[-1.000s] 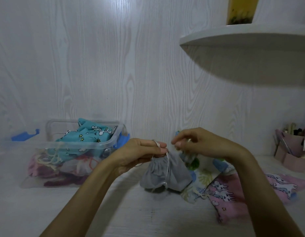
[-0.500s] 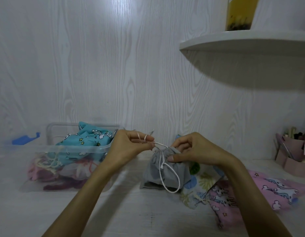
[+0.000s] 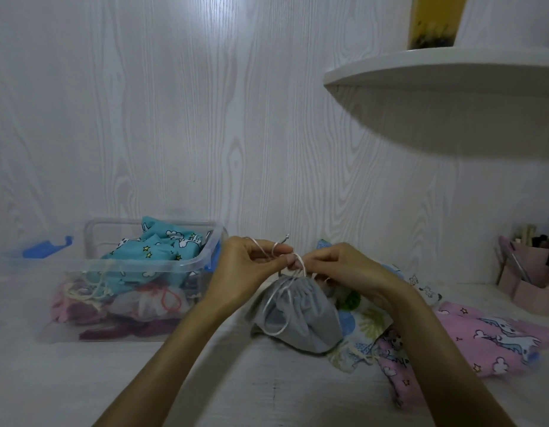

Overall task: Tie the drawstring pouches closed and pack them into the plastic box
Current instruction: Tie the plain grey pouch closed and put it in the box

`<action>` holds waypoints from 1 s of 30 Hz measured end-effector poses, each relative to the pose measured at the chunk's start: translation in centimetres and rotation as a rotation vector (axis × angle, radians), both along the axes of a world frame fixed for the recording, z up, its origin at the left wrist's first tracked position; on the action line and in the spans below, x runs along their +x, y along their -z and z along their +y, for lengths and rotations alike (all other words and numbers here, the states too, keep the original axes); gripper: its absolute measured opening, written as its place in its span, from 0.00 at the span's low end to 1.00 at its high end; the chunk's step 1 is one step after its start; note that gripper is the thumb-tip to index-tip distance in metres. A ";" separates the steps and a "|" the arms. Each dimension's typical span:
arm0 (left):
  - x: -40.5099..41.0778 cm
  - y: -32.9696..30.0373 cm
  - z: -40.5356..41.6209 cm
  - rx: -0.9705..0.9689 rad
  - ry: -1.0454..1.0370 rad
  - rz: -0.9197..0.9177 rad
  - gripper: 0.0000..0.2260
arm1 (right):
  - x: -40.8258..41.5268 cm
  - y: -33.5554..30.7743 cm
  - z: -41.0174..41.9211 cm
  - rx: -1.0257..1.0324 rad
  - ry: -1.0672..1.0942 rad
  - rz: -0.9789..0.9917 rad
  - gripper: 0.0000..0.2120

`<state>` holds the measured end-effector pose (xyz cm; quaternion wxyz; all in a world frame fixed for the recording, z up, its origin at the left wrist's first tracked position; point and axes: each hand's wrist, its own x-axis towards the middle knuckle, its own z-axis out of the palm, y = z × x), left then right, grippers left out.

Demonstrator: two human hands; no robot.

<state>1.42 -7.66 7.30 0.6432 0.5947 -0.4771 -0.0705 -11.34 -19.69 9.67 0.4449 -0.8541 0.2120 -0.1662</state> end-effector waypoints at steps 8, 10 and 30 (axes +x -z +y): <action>0.8 0.3 -0.3 0.083 -0.082 -0.070 0.07 | -2.7 -0.6 -2.9 -0.585 0.582 -0.145 0.03; 0.9 0.3 -0.3 0.096 -0.073 -0.054 0.07 | -3.6 -0.7 -3.3 -0.628 0.678 -0.109 0.03; 0.9 0.5 -0.3 0.235 -0.001 -0.043 0.06 | -0.9 1.7 -3.3 -0.267 -0.165 0.298 0.12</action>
